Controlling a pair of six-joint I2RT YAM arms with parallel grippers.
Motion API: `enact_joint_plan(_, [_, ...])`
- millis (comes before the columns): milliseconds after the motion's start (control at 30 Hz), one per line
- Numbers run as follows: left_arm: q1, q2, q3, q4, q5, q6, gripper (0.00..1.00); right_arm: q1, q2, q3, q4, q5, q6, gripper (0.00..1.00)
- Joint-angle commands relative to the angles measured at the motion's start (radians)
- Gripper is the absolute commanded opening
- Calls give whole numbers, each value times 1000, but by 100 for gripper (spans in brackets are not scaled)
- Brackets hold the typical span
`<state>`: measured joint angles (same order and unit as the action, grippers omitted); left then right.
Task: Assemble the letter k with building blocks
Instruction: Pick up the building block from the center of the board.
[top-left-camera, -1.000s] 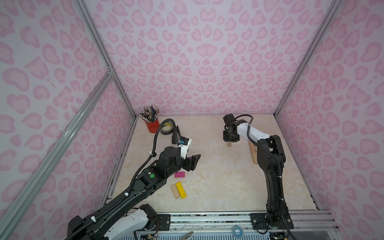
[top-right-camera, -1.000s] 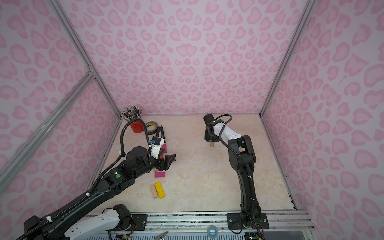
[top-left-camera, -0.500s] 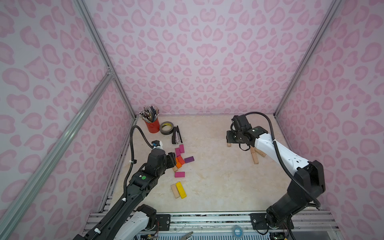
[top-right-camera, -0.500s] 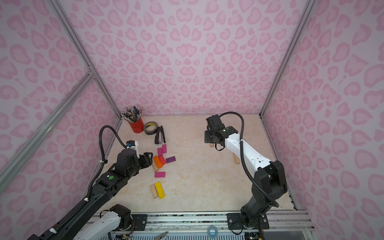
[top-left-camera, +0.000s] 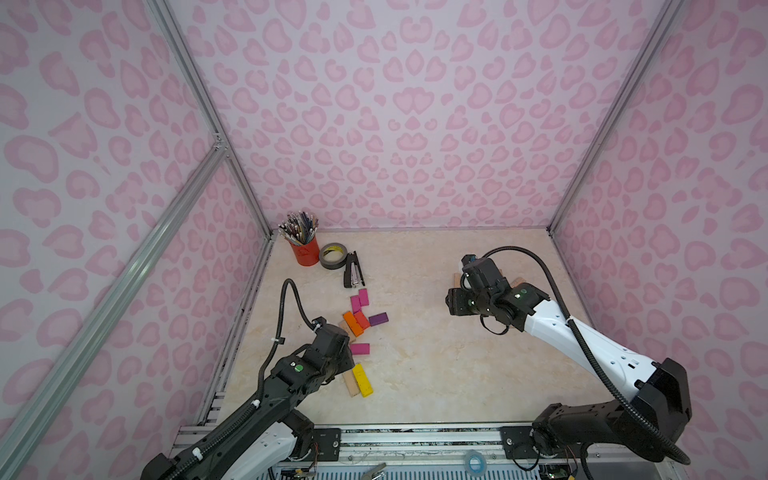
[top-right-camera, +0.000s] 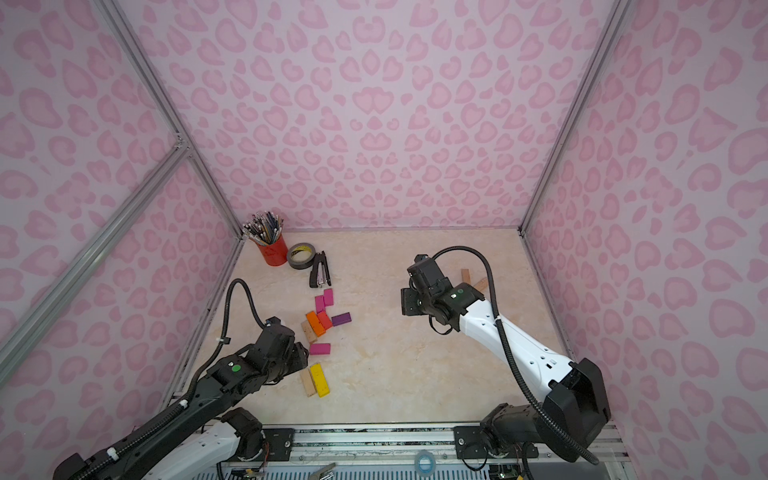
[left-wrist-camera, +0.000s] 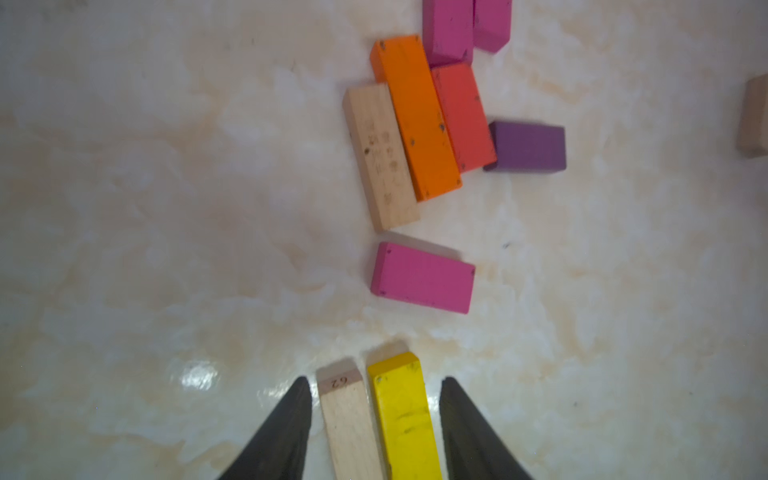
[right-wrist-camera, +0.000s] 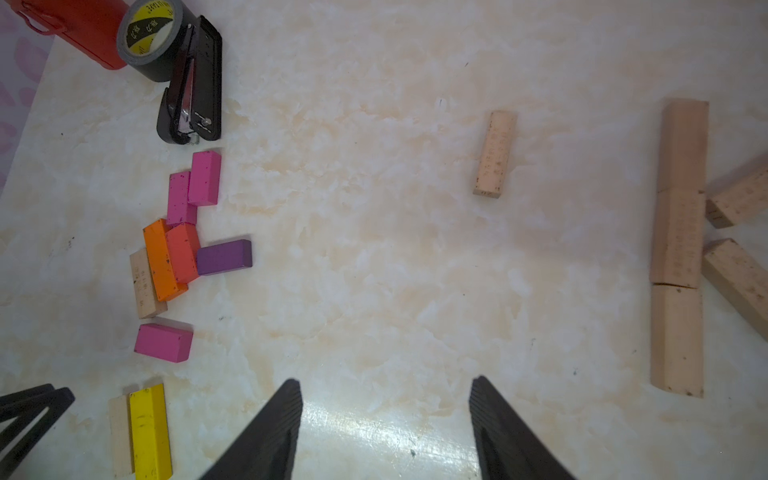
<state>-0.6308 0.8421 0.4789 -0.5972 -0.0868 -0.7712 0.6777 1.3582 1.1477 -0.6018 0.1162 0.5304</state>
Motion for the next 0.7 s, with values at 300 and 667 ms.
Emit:
enact_joint_plan(300, [-124, 71, -10, -75, -56, -176, 47, 5, -1, -23, -6, 3, 5, 70])
enact_joint_plan(667, [-145, 124, -29, -63, -54, -176, 46, 6, -2, -44, -7, 11, 5, 72])
